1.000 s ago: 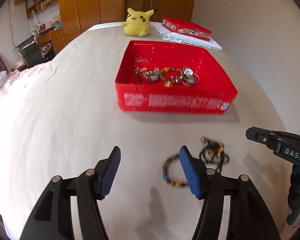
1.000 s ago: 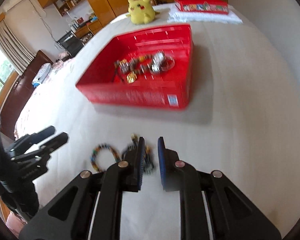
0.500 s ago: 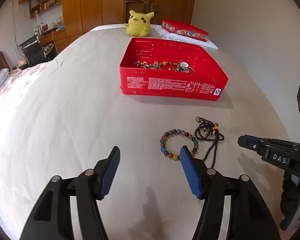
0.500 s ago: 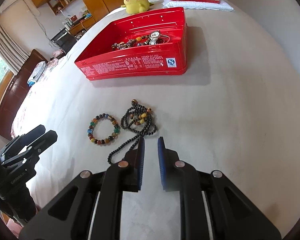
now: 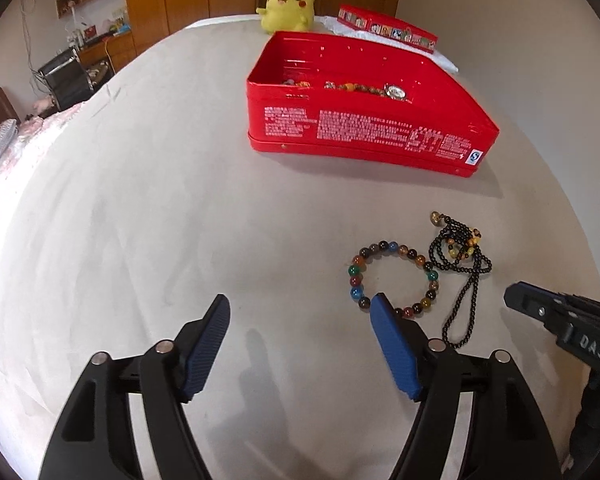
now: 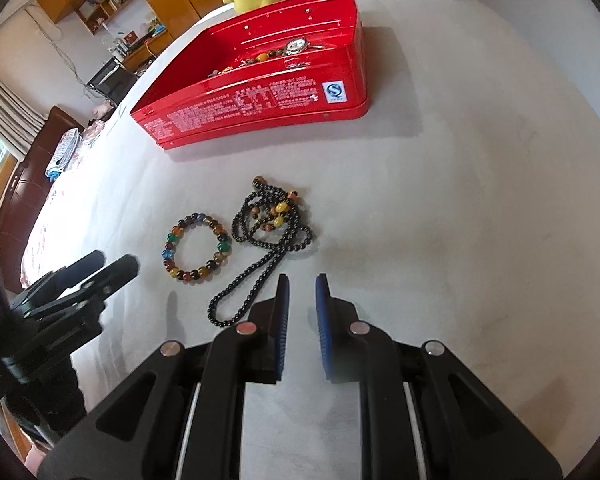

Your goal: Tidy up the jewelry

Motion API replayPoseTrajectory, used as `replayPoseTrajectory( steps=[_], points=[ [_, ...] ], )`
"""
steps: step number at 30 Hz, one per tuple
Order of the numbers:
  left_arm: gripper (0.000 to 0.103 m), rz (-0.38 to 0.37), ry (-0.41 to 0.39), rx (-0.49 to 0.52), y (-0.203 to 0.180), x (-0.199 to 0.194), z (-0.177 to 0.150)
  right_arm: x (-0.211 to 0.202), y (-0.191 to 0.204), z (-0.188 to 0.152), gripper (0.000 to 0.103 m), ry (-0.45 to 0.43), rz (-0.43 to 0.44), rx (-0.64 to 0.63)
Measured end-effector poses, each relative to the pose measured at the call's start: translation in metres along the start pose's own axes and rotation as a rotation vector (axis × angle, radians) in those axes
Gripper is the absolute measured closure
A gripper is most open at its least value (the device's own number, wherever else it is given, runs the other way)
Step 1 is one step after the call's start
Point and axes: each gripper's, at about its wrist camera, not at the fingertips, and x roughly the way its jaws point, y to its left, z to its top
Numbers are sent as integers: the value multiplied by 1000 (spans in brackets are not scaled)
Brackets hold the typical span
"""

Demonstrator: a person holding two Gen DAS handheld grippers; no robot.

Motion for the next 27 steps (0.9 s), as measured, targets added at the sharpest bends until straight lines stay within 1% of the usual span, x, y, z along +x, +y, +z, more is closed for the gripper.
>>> replayPoseTrajectory(
  steps=[4,7,8,11,16,18,19,21,22,23,24,25,26,27],
  points=[
    [30,-28,16,0,-10,3,7,1,0,1,89,1,2,-2],
    [30,-33,36,12,-21,10,11,-1,-4,1,89,0,5,7],
    [30,-30,42,21,-25,12,11,-1,-5,1,90,-3,6,8],
    [30,10,62,26,-29,23,11,-1,-8,1,89,-3,11,13],
    [32,30,96,22,-23,35,11,2,-7,-1,89,8,18,10],
    [44,45,91,23,-22,35,11,4,-6,-1,89,13,19,8],
    [46,44,91,22,-21,35,11,5,-6,0,89,14,19,7],
    [56,38,92,19,-19,34,12,6,-6,0,89,15,16,9],
    [57,36,94,16,-19,34,14,6,-6,0,89,15,14,12],
    [63,33,94,16,-19,35,16,7,-7,1,89,16,12,15],
    [72,32,91,22,-19,35,17,7,-8,0,89,17,13,18],
    [75,35,91,24,-18,35,17,8,-8,1,89,17,14,20],
    [81,37,92,21,-17,35,18,8,-9,1,89,18,14,23],
    [89,38,94,18,-15,35,18,9,-9,1,89,18,14,25]
  ],
)
